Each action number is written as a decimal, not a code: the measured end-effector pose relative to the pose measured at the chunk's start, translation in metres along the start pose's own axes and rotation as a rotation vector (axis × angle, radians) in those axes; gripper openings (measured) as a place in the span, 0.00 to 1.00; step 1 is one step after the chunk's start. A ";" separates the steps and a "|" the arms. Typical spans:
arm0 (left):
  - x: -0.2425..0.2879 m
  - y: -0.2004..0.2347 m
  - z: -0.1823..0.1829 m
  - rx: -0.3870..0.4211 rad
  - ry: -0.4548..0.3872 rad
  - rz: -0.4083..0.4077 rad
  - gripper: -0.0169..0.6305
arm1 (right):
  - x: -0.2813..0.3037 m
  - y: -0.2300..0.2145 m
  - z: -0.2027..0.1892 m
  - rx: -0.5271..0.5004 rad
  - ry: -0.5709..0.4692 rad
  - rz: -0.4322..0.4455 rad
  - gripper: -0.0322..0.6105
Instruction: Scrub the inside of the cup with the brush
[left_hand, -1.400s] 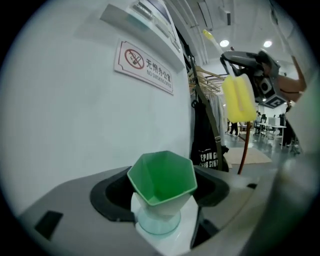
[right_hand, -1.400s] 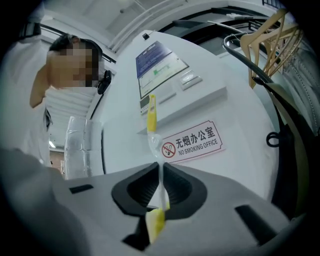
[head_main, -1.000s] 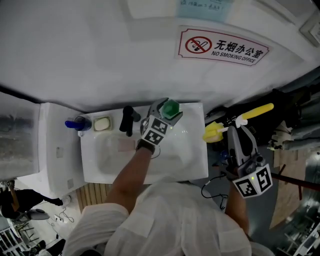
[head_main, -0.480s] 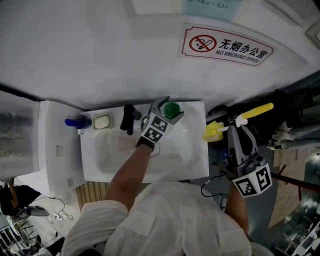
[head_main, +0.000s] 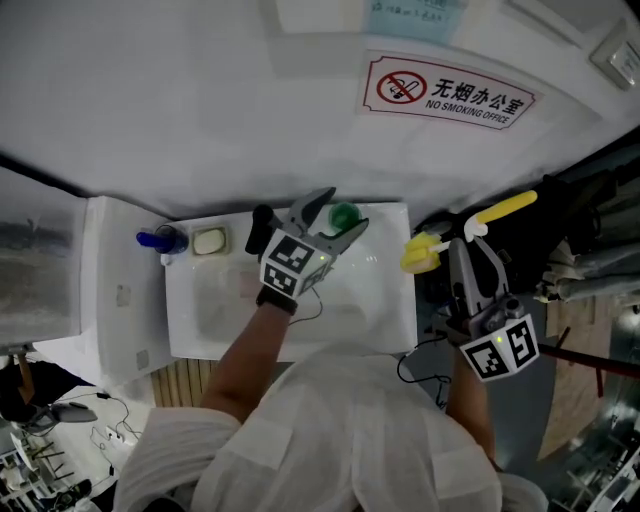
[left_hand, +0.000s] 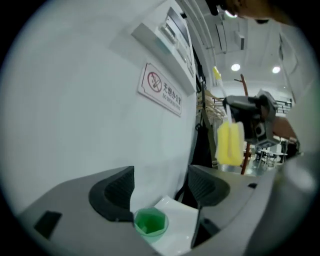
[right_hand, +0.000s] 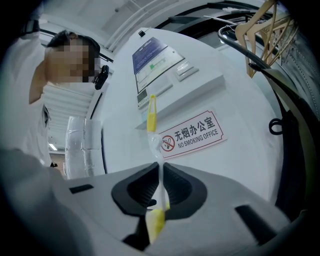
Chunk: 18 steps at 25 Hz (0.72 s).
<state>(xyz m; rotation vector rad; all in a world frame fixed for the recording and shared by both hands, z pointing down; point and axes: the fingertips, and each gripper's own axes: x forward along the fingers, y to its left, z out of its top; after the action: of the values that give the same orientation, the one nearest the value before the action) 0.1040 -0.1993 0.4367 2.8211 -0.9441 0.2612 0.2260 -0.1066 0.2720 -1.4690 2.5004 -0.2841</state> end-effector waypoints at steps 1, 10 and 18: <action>-0.007 -0.006 0.012 -0.013 -0.027 -0.017 0.53 | 0.000 0.001 0.000 0.000 -0.001 0.003 0.10; -0.092 -0.019 0.095 0.017 -0.227 0.034 0.40 | 0.001 0.011 -0.009 0.007 -0.006 0.038 0.10; -0.194 0.022 0.113 0.050 -0.264 0.348 0.12 | 0.008 0.017 -0.022 -0.020 0.014 0.078 0.10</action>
<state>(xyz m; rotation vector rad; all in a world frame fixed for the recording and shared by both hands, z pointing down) -0.0490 -0.1266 0.2875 2.7662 -1.5057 -0.0537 0.2016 -0.1049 0.2879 -1.3769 2.5717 -0.2568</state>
